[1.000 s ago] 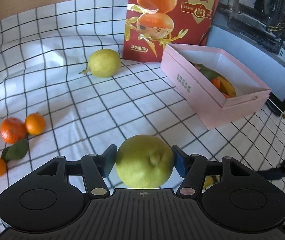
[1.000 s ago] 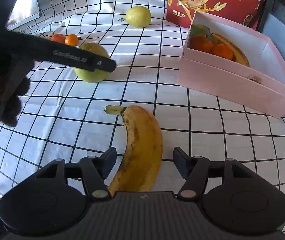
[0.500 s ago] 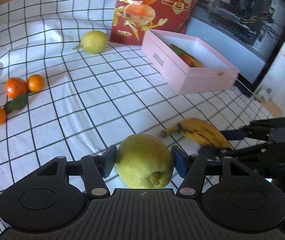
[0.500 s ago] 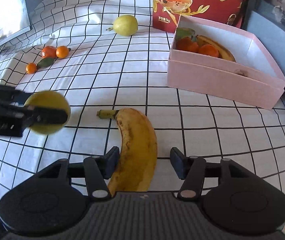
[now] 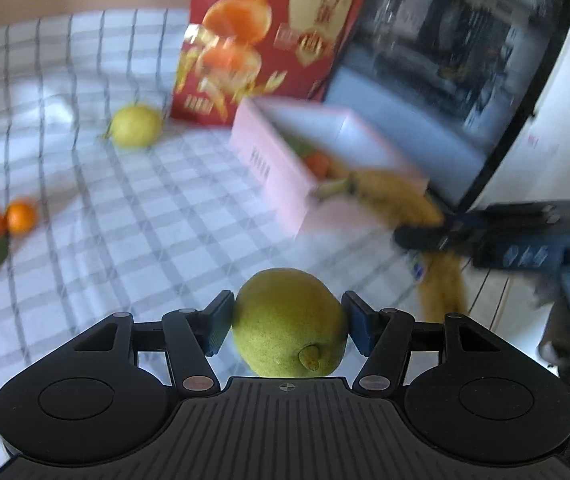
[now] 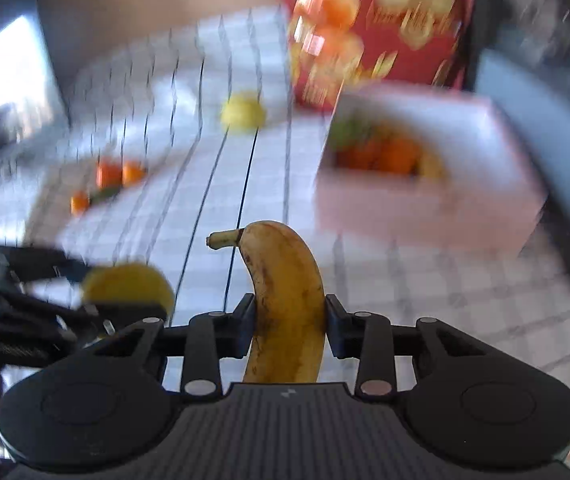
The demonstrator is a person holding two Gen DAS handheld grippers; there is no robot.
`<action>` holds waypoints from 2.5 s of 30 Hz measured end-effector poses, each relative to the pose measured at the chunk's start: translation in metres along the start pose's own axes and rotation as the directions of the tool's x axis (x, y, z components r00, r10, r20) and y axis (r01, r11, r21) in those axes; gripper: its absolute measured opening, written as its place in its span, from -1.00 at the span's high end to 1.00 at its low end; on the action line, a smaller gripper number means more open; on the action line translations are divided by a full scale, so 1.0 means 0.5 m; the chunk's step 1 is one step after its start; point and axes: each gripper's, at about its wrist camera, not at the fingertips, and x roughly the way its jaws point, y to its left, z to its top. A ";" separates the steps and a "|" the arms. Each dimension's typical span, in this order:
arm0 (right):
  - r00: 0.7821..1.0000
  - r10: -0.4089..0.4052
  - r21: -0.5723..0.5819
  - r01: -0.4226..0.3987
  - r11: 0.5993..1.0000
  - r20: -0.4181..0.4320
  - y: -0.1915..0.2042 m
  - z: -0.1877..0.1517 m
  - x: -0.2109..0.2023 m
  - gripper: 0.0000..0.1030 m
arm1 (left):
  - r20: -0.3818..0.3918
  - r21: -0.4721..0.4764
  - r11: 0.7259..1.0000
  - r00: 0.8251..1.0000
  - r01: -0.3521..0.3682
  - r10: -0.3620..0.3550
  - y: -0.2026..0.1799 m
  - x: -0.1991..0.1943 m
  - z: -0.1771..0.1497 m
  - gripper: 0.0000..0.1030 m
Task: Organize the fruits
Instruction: 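Lift the banana with the right gripper and carry it toward the pink box, then lower the banana beside the other banana in the box and open the right gripper, then lower the green pear into the pink box and open the left gripper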
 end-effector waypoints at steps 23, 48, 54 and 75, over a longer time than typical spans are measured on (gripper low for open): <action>0.977 -0.212 -0.103 0.209 0.972 -0.018 -0.266 0.237 0.262 0.32 | 0.042 -0.104 0.995 0.999 -0.003 0.008 -0.092 0.129 0.116 -0.26; 0.995 -0.086 -0.063 0.089 0.994 0.044 -0.242 0.042 0.068 0.02 | 0.033 -0.071 0.997 0.999 -0.001 0.003 -0.102 0.240 0.260 -0.26; 0.996 -0.072 -0.059 0.075 0.995 0.046 -0.233 0.013 0.056 0.01 | -0.052 -0.059 0.997 0.997 0.051 -0.054 -0.128 0.424 0.373 -0.26; 0.998 -0.056 -0.055 0.057 0.997 0.019 -0.248 -0.004 0.080 0.01 | 0.039 -0.101 0.995 0.999 0.004 0.000 -0.131 0.498 0.406 -0.20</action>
